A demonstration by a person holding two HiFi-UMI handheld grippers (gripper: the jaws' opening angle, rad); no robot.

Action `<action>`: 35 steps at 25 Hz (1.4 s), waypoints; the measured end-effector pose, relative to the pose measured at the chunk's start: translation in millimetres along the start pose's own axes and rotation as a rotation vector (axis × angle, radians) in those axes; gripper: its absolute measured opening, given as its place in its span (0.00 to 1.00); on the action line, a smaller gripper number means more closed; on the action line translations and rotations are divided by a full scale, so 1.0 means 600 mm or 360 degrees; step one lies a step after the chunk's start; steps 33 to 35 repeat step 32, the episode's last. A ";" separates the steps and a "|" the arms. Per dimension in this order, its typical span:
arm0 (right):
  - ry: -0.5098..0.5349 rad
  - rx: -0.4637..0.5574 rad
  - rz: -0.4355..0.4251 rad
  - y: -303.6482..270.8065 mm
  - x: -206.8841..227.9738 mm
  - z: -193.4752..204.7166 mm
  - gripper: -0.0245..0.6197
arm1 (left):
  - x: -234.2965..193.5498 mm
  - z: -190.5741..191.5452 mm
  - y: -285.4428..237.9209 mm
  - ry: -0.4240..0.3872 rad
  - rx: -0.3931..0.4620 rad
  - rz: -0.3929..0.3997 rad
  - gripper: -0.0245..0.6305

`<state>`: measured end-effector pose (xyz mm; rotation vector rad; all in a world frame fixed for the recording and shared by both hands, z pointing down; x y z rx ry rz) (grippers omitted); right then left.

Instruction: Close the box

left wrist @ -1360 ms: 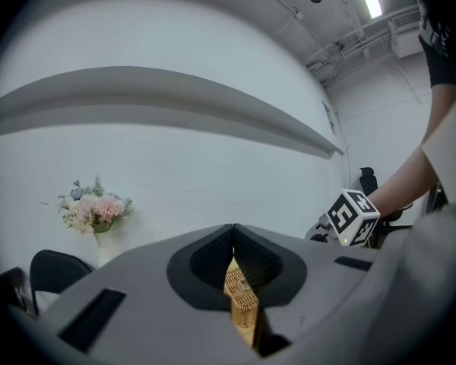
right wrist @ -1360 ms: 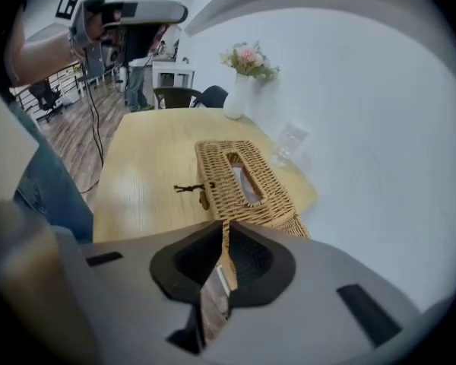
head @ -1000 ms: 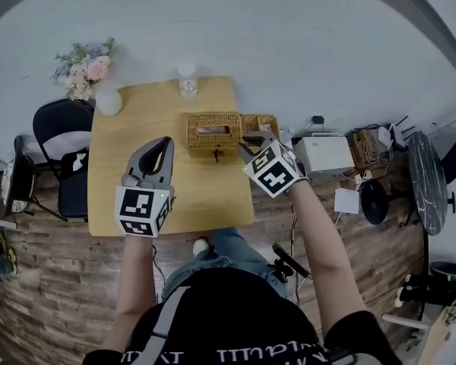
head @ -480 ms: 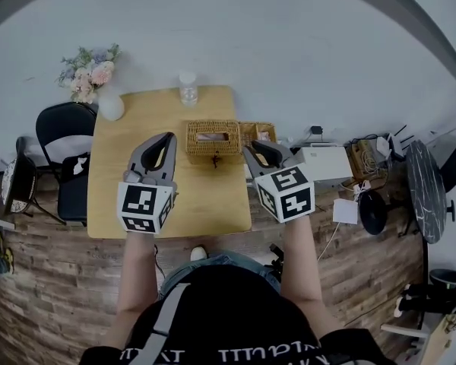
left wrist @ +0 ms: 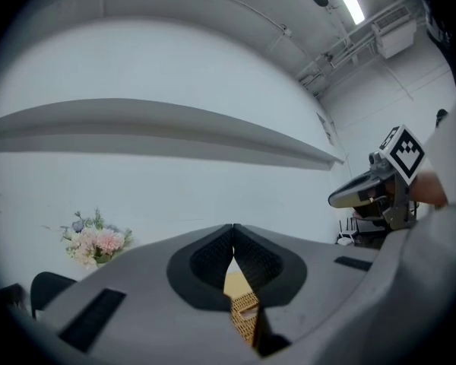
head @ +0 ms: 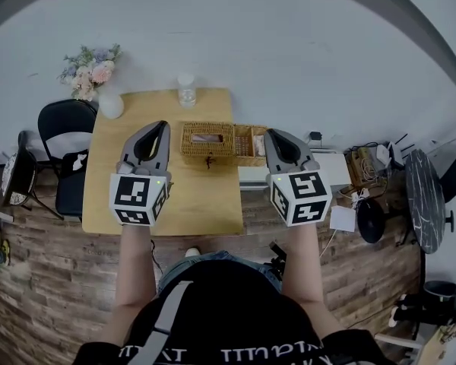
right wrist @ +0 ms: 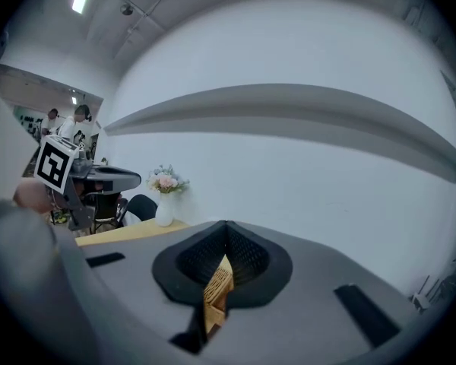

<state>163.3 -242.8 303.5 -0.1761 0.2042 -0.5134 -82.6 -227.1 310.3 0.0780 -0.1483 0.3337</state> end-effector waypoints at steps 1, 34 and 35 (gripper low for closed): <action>0.0000 0.0023 0.0007 0.002 0.004 -0.006 0.06 | 0.002 -0.005 -0.001 -0.0013 0.0004 -0.0003 0.06; 0.0082 0.0240 0.0149 0.022 0.039 -0.039 0.06 | 0.007 -0.050 -0.024 -0.0082 0.0084 0.0020 0.06; 0.0082 0.0240 0.0149 0.022 0.039 -0.039 0.06 | 0.007 -0.050 -0.024 -0.0082 0.0084 0.0020 0.06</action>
Point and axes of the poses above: the fingertips, and each gripper's own axes: y backward along the fingers, x to its right, z out of its underside, the point moved 5 cm from there along y, backward along the fingers, and after that the axes turned 2 degrees about -y, right-handed, at the moved point
